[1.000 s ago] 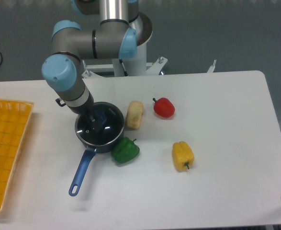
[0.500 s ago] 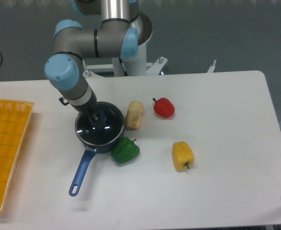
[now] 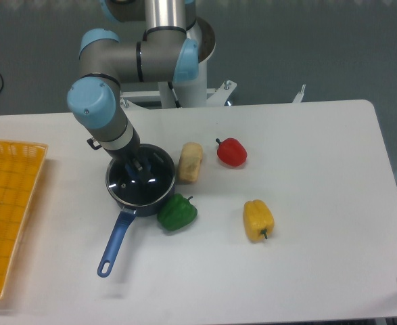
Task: Open the lid
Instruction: 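Close the gripper on the blue knob of the glass lid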
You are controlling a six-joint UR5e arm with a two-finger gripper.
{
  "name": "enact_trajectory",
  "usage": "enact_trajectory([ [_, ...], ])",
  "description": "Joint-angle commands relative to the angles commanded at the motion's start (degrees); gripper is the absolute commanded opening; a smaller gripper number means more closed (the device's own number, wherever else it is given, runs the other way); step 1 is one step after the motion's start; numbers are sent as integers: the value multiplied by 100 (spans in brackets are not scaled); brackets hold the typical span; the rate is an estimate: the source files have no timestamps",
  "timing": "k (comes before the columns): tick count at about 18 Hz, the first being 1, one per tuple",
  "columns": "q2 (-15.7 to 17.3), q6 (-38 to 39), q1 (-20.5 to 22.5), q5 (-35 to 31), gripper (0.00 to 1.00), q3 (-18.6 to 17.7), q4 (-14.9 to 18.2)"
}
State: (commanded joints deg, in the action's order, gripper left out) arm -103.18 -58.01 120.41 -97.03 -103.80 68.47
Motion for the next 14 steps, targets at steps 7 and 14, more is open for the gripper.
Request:
enact_trajectory([
  [7, -35, 35, 0, -26, 78, 53, -97],
  [14, -53, 18, 9, -26, 61, 61, -97],
])
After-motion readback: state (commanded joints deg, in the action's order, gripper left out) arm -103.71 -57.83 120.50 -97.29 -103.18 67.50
